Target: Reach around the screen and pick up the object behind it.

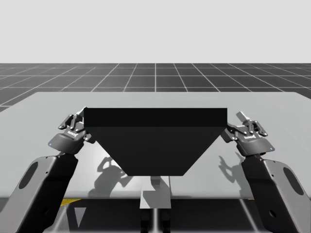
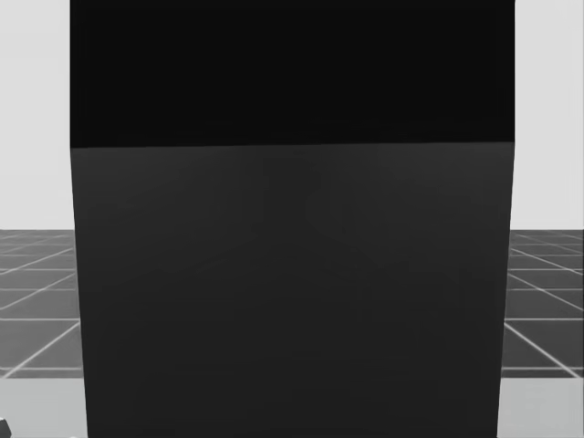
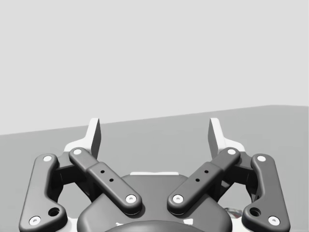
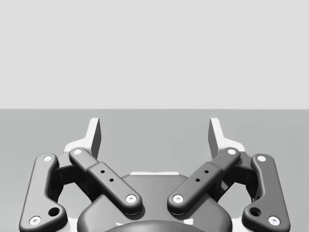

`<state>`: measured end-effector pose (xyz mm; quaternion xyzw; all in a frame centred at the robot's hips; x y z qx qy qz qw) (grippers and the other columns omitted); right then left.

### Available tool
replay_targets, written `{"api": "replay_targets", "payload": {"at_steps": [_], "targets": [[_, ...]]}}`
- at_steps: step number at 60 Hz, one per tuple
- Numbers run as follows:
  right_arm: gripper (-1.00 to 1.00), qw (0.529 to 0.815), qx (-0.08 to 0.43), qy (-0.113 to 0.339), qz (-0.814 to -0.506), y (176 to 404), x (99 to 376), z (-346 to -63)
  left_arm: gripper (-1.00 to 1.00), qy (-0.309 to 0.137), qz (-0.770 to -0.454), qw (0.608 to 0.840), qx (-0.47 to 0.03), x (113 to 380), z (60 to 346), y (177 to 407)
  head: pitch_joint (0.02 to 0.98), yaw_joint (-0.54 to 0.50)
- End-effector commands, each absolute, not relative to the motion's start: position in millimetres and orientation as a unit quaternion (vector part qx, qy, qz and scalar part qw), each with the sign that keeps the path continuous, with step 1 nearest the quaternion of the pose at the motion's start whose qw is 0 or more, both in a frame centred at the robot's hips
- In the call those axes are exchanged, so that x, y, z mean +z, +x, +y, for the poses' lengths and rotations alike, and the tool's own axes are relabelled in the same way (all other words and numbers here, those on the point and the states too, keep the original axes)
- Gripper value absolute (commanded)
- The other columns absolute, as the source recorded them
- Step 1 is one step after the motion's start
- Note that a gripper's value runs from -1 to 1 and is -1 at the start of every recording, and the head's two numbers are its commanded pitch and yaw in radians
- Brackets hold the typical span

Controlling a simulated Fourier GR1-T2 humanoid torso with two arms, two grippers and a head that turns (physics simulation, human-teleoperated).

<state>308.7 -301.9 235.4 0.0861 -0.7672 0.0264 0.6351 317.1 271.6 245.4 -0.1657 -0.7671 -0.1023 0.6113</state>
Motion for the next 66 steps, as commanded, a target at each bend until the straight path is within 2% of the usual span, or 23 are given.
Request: {"api": "replay_targets", "payload": {"at_steps": [1, 2, 7, 12, 19, 25, 31, 39, 52, 66], "targets": [[-1.0, 0.641, 0.025, 0.042, -0.766, 303, 235, -300, -1.0, -0.16, -0.767, 0.611, -0.109, 244, 269, 316, 0.119, 0.0], [-1.0, 0.636, 0.037, 0.068, -0.768, 302, 235, -299, -1.0, -0.162, -0.767, 0.611, -0.109, 244, 269, 316, 0.118, 0.0], [-1.0, 0.626, 0.049, 0.084, -0.774, 302, 235, -295, -1.0, -0.161, -0.766, 0.612, -0.112, 245, 269, 316, 0.119, 0.0], [-1.0, 0.63, 0.075, 0.085, -0.769, 303, 233, -293, -1.0, -0.165, -0.762, 0.615, -0.116, 245, 268, 315, 0.121, 0.0], [-1.0, 0.633, 0.11, 0.12, -0.757, 303, 231, -291, -1.0, -0.178, -0.754, 0.618, -0.135, 247, 264, 308, 0.119, 0.0], [-1.0, 0.619, 0.149, 0.111, -0.763, 297, 233, -288, -1.0, -0.187, -0.74, 0.623, -0.17, 248, 261, 299, 0.122, 0.0], [-1.0, 0.609, 0.179, 0.125, -0.763, 290, 235, -289, -1.0, -0.199, -0.726, 0.631, -0.188, 248, 263, 291, 0.127, 0.0], [-1.0, 0.6, 0.217, 0.162, -0.753, 280, 232, -293, -1.0, -0.222, -0.71, 0.637, -0.202, 249, 275, 280, 0.132, 0.0], [-1.0, 0.566, 0.278, 0.233, -0.74, 259, 227, -304, -1.0, -0.273, -0.678, 0.643, -0.229, 244, 301, 267, 0.14, 0.0], [-1.0, 0.531, 0.369, 0.277, -0.711, 239, 215, -309, -1.0, -0.273, -0.638, 0.662, -0.283, 231, 315, 259, 0.149, 0.0]]}}
